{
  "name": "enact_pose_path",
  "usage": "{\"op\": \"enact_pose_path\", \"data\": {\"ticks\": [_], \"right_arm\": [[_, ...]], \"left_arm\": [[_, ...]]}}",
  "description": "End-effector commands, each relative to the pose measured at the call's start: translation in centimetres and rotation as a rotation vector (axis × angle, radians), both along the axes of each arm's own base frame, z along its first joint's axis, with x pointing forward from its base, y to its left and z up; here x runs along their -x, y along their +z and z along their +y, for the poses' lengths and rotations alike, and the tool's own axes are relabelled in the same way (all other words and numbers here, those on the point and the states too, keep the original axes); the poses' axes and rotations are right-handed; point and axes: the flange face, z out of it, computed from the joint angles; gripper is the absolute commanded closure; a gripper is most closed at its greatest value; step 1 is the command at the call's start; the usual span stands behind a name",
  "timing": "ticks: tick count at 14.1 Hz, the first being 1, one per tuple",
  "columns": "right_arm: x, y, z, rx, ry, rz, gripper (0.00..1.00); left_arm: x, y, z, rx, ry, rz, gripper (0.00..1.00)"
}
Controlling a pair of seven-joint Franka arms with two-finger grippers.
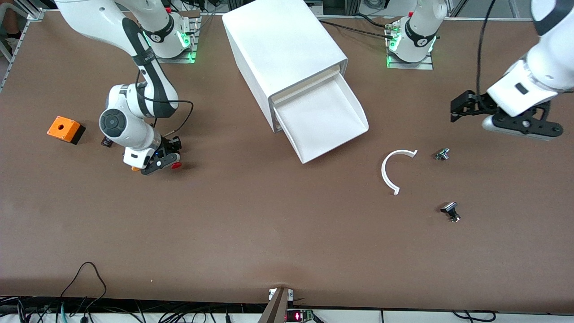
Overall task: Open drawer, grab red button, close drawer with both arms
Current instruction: 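Release the red button with the right gripper while the left gripper reaches the drawer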
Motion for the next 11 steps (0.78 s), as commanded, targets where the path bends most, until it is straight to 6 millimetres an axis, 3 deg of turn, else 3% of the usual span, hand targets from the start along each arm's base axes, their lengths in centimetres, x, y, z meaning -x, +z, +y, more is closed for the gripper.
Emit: {"op": "enact_pose_path", "data": {"ticks": [1,2,3,4,6,9,11], "right_arm": [[-0.2,-0.7,0.3,0.001,0.024,-0.04,0.69],[-0.4,-0.7,0.4,0.0,0.025,-0.051,0.52],[-0.5,-0.5,0.4,-0.001,0.019,-0.051,0.15],[-0.7,0.2,0.5,-0.006,0.012,-0.061,0.0],[-2.5,3.0,1.1,-0.019,0.013,-0.066,0.0],[-7.0,9.4,2.4,-0.034,0.022,-0.021,0.0],[-8.3,12.4,2.7,-0.042,0.025,-0.007,0.0]], "left_arm": [[-0.2,-3.0,-3.9,0.018,0.066,-0.006,0.0],[-0.5,-4.1,-5.7,0.025,0.091,-0.006,0.0],[-0.9,-5.5,-6.8,0.032,0.119,-0.006,0.0],[-1.4,-7.1,-8.1,0.041,0.137,-0.009,0.0],[-2.0,-10.5,-9.8,0.057,0.179,-0.024,0.0],[-1.6,-14.7,-13.1,0.085,0.264,-0.041,0.0],[-1.8,-16.7,-14.7,0.098,0.335,-0.032,0.0]]}}
